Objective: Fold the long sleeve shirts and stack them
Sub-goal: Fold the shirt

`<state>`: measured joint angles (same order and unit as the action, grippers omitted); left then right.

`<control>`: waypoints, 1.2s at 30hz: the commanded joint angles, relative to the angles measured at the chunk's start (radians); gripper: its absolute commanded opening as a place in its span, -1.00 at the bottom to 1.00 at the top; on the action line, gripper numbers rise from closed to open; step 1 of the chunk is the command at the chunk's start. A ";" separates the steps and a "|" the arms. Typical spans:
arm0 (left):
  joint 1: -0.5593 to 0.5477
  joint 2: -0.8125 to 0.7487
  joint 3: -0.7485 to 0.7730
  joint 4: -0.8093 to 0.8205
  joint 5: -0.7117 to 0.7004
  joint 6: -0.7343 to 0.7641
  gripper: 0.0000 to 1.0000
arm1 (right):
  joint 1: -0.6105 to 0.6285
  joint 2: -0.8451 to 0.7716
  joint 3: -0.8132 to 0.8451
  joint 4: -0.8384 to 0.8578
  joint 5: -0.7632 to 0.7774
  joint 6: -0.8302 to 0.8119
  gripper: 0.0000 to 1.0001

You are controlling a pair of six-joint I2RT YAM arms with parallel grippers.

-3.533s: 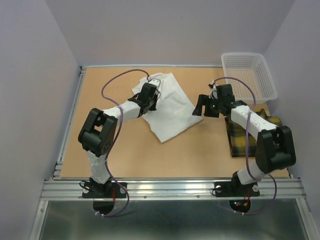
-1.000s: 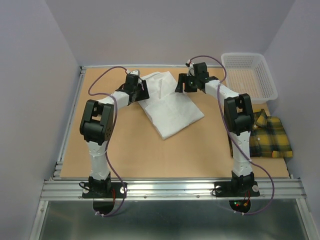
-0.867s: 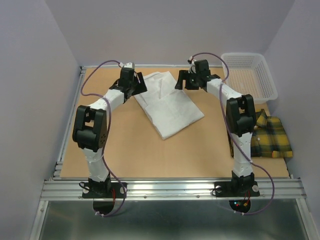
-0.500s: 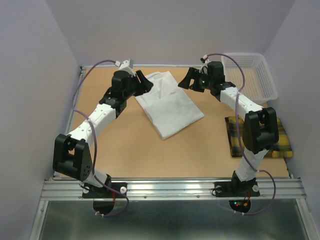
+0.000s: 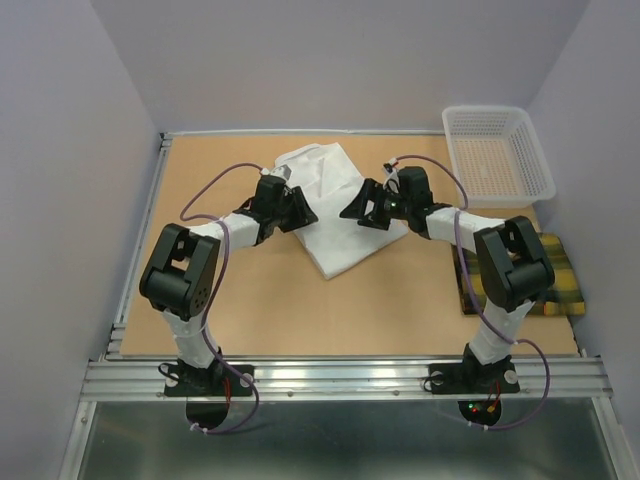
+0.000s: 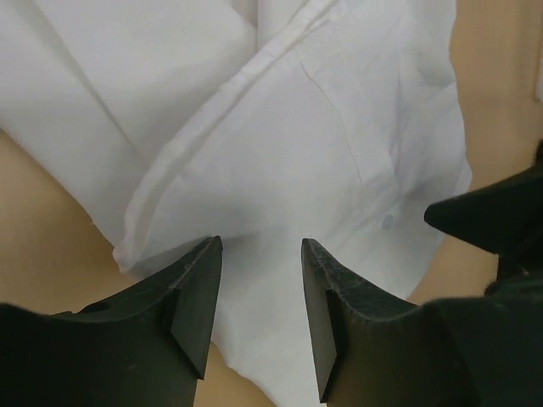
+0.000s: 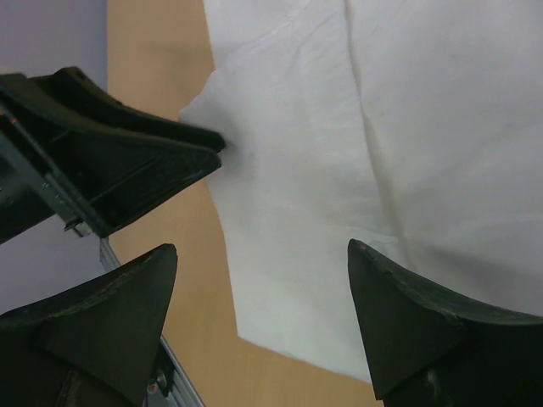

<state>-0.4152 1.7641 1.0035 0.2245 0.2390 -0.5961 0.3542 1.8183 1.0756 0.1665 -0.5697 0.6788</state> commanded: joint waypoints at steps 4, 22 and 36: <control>0.023 0.058 -0.020 0.098 0.011 0.001 0.06 | 0.136 -0.019 -0.046 0.249 -0.068 0.102 0.71; 0.067 0.133 -0.085 0.144 0.025 -0.065 0.06 | 0.259 0.085 -0.336 0.485 -0.139 0.111 0.71; 0.079 0.109 -0.085 0.130 0.019 -0.047 0.06 | 0.045 -0.071 -0.439 0.438 -0.151 0.056 0.71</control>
<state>-0.3447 1.8706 0.9440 0.4114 0.2981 -0.6701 0.4946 1.7859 0.6716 0.6231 -0.7048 0.7818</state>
